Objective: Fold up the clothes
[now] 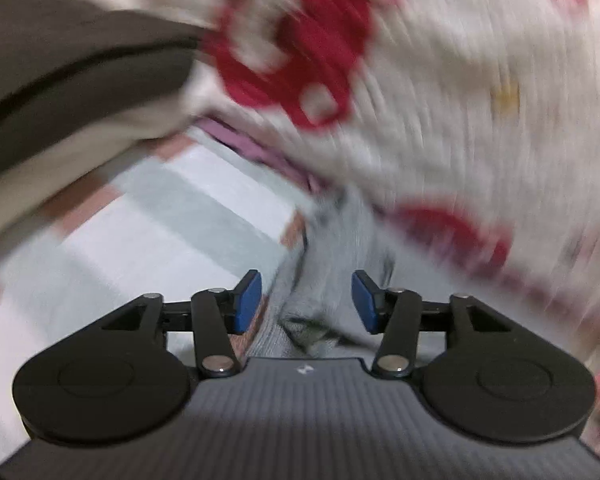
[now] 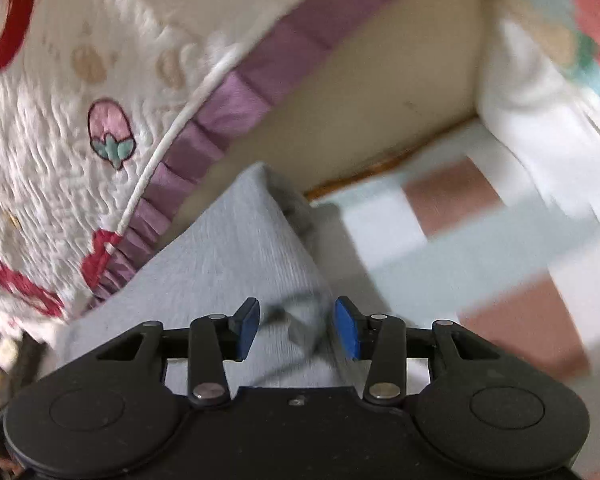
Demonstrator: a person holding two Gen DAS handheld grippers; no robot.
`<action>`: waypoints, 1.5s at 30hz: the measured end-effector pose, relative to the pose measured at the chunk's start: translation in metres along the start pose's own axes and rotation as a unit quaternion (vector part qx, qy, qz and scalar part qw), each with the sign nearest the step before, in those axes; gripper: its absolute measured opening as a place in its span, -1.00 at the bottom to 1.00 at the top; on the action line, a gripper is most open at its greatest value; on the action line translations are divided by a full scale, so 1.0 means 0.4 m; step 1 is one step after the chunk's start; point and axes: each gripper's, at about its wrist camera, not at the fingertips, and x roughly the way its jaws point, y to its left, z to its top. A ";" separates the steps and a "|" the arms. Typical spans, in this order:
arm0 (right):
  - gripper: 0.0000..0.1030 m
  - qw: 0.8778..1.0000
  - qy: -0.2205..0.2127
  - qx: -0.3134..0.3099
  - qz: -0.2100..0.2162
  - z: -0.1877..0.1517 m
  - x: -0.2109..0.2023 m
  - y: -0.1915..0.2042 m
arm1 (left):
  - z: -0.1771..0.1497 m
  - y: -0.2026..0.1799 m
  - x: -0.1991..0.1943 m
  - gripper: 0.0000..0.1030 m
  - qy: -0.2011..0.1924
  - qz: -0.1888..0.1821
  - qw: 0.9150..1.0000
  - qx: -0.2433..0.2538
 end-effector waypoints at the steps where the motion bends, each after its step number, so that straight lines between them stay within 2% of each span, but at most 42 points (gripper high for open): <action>1: 0.00 1.000 0.000 0.018 -0.002 -0.018 -0.005 -0.002 | -0.002 0.022 -0.015 0.08 0.010 0.001 1.000 -0.028; 2: 0.06 0.999 0.001 0.037 -0.004 -0.037 -0.010 -0.004 | -0.004 0.044 -0.030 0.07 0.020 0.002 0.998 -0.056; 5: 0.09 0.996 0.001 0.091 -0.010 -0.092 -0.026 -0.010 | -0.016 0.054 -0.026 0.08 0.083 -0.010 0.995 -0.063; 9: 0.15 0.990 -0.004 0.141 0.010 -0.149 -0.022 -0.008 | -0.049 0.035 0.012 0.18 0.109 -0.018 0.990 -0.087; 12: 0.15 0.989 -0.019 0.143 -0.015 -0.172 -0.012 -0.004 | -0.074 0.020 0.041 0.22 0.129 -0.023 0.986 -0.105; 14: 0.15 0.987 -0.052 0.152 -0.008 -0.184 -0.011 -0.004 | -0.090 0.011 0.060 0.23 0.142 -0.027 0.983 -0.118; 18: 0.17 0.973 -0.066 0.217 0.048 -0.200 0.014 -0.019 | -0.123 -0.008 0.098 0.30 0.167 -0.034 0.975 -0.142; 20: 0.18 0.966 -0.072 0.239 0.065 -0.199 0.032 -0.019 | -0.119 0.001 0.113 0.30 0.147 -0.040 0.972 -0.178; 24: 0.23 0.977 -0.098 0.187 0.021 -0.163 0.051 0.028 | -0.101 0.023 0.135 0.30 0.099 -0.030 0.970 -0.222; 27: 0.27 0.974 -0.105 0.201 0.023 -0.138 0.074 0.022 | -0.097 0.021 0.148 0.31 0.087 -0.032 0.967 -0.238; 31: 0.29 0.963 -0.124 0.236 0.034 -0.126 0.094 0.003 | -0.085 -0.012 0.174 0.31 0.075 -0.017 0.973 -0.216; 33: 0.33 0.967 -0.130 0.219 0.024 -0.114 0.111 0.015 | -0.076 -0.031 0.192 0.32 0.068 -0.006 0.977 -0.204; 35: 0.36 0.971 -0.134 0.199 0.017 -0.098 0.131 0.031 | -0.069 -0.061 0.208 0.32 0.059 0.013 0.983 -0.171; 36: 0.31 0.973 -0.133 0.186 0.013 -0.092 0.139 0.040 | -0.067 -0.077 0.215 0.30 0.053 0.022 0.987 -0.151; 37: 0.14 0.977 -0.130 0.169 0.008 -0.084 0.146 0.051 | -0.064 -0.096 0.223 -0.05 0.054 0.031 0.991 -0.122; 38: -0.41 0.981 -0.129 0.141 0.005 -0.078 0.143 0.066 | -0.060 -0.116 0.233 -0.49 0.064 0.043 0.993 -0.087; 39: -0.45 0.985 -0.129 0.113 0.002 -0.072 0.140 0.081 | -0.054 -0.138 0.238 -0.50 0.080 0.056 0.994 -0.047; 40: -0.47 0.988 -0.143 0.053 -0.010 -0.071 0.119 0.119 | -0.047 -0.161 0.231 -0.54 0.083 0.066 0.994 -0.013; 42: -0.52 0.984 -0.166 -0.062 -0.027 -0.075 0.078 0.192 | -0.034 -0.197 0.190 -0.56 0.072 0.062 0.995 0.028; 45: -0.54 0.982 -0.176 -0.075 -0.005 -0.084 -0.004 0.216 | -0.017 -0.245 0.112 -0.59 0.054 0.043 0.994 0.083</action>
